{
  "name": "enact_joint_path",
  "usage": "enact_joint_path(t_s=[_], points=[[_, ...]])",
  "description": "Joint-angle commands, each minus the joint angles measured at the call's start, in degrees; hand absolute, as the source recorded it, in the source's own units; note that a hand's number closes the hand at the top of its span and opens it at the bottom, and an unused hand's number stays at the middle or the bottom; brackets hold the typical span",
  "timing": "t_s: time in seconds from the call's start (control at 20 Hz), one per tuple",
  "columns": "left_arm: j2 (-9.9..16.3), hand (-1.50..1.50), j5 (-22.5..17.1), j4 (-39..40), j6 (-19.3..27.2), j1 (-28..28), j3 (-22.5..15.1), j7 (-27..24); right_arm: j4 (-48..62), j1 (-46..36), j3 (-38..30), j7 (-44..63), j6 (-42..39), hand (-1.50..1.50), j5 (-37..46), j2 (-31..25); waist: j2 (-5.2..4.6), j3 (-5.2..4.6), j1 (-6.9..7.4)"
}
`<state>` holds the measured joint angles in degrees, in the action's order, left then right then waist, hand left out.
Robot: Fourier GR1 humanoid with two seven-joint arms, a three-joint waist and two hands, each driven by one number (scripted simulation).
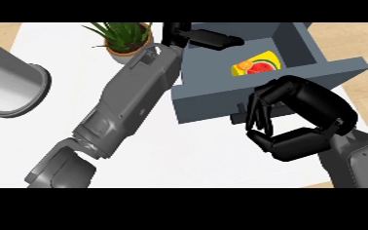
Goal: Pick up the cup, place it into the drawer and close the drawer
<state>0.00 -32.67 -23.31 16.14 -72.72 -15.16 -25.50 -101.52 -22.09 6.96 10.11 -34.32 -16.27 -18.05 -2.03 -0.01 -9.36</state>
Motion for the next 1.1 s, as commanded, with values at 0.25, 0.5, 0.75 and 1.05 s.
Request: enact_joint_path(t_s=[0.25,0.5,0.75,1.05], points=[[0.0,-1.50,-3.9,2.3,2.4,0.8,0.9,-4.8,-3.5,2.8,6.5,0.4,0.8,-1.50,21.9,-6.2,0.98,0.05,4.50],[0.6,-1.50,-4.6,0.3,-2.3,4.0,2.5,-6.5,8.6,4.9,10.6,-4.3,7.8,-1.50,33.8,-2.6,1.50,0.03,9.14],[1.3,-1.50,-5.3,-3.1,-4.7,7.9,2.6,-6.9,26.6,-0.5,13.4,-12.5,10.4,-1.50,40.8,-0.9,1.39,0.07,11.60],[1.8,-1.50,-4.7,-8.0,-5.1,14.4,1.6,-7.9,48.8,-6.5,11.3,-23.4,17.9,1.50,46.3,-0.3,1.49,0.16,13.71]])
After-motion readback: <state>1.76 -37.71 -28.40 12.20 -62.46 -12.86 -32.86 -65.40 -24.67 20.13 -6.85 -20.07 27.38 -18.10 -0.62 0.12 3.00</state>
